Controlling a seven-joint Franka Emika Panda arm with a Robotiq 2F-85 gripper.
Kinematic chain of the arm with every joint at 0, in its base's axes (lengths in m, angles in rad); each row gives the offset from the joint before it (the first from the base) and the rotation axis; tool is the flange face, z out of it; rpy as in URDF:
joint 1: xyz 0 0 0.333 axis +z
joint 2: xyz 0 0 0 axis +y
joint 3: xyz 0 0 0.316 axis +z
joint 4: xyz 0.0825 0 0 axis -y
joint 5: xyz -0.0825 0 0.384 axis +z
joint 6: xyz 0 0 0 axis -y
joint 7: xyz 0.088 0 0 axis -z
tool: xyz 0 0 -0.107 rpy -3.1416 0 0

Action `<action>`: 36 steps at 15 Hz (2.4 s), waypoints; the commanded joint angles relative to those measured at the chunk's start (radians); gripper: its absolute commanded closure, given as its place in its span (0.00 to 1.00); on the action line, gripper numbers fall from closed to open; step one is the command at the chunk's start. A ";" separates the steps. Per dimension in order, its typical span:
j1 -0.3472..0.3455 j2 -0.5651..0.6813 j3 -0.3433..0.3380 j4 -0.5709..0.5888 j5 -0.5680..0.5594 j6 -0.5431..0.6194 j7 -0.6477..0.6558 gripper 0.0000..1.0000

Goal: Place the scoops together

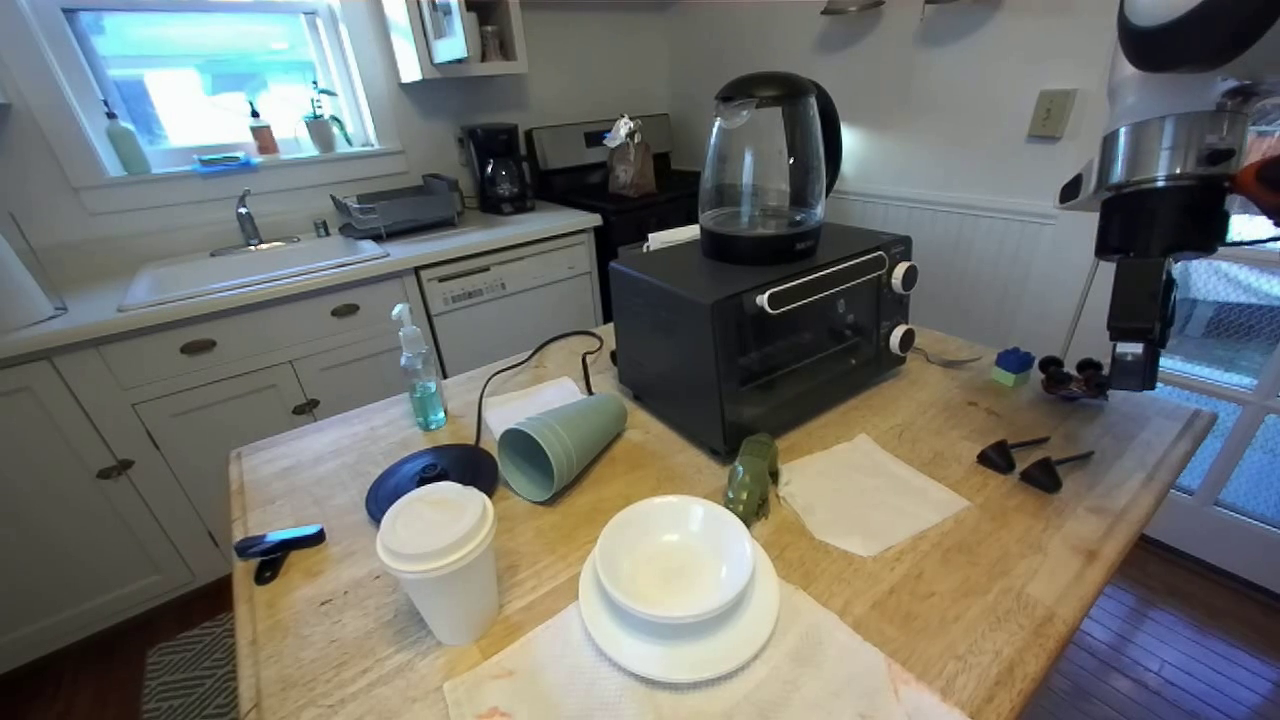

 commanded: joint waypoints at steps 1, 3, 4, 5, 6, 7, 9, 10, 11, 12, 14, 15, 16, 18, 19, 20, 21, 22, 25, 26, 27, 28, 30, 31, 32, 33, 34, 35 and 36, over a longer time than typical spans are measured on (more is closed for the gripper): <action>-0.035 0.101 0.012 0.060 0.007 0.002 -0.098 0.00; -0.045 0.123 0.022 0.063 0.000 0.034 -0.144 0.00; -0.049 0.132 0.026 0.064 0.005 0.049 -0.176 0.00; -0.052 0.145 0.032 0.066 0.009 0.076 -0.198 0.00; -0.053 0.157 0.038 0.066 0.018 0.097 -0.216 0.00; -0.055 0.167 0.046 0.063 0.027 0.115 -0.229 0.00; -0.056 0.186 0.063 0.059 0.048 0.157 -0.262 0.00; -0.056 0.195 0.073 0.060 0.061 0.167 -0.289 0.00; -0.053 0.206 0.086 0.060 0.065 0.191 -0.301 0.00; -0.050 0.213 0.098 0.058 0.066 0.218 -0.319 0.00; -0.048 0.236 0.123 0.066 0.062 0.253 -0.347 0.00; -0.047 0.250 0.135 0.071 0.061 0.274 -0.360 0.00; -0.047 0.264 0.147 0.078 0.060 0.284 -0.370 0.00; -0.046 0.293 0.172 0.092 0.056 0.302 -0.388 0.00; -0.047 0.305 0.182 0.098 0.050 0.305 -0.392 0.00; -0.048 0.315 0.192 0.104 0.044 0.312 -0.403 0.00; -0.048 0.328 0.202 0.111 0.038 0.321 -0.408 0.00; -0.049 0.338 0.212 0.117 0.039 0.334 -0.422 0.00; -0.053 0.367 0.233 0.136 0.034 0.357 -0.432 0.00; -0.054 0.376 0.236 0.141 0.028 0.364 -0.432 0.00; -0.054 0.384 0.239 0.147 0.021 0.363 -0.429 0.00; -0.053 0.395 0.238 0.157 0.011 0.359 -0.418 0.00; -0.055 0.410 0.238 0.169 -0.001 0.356 -0.408 0.00; -0.055 0.417 0.237 0.177 -0.007 0.351 -0.400 0.00; -0.055 0.424 0.235 0.185 -0.013 0.348 -0.393 0.00; -0.057 0.430 0.235 0.192 -0.016 0.344 -0.391 0.00; -0.059 0.434 0.234 0.198 -0.021 0.342 -0.388 0.01; -0.060 0.440 0.234 0.204 -0.027 0.342 -0.384 0.04; -0.061 0.445 0.234 0.210 -0.034 0.338 -0.381 0.08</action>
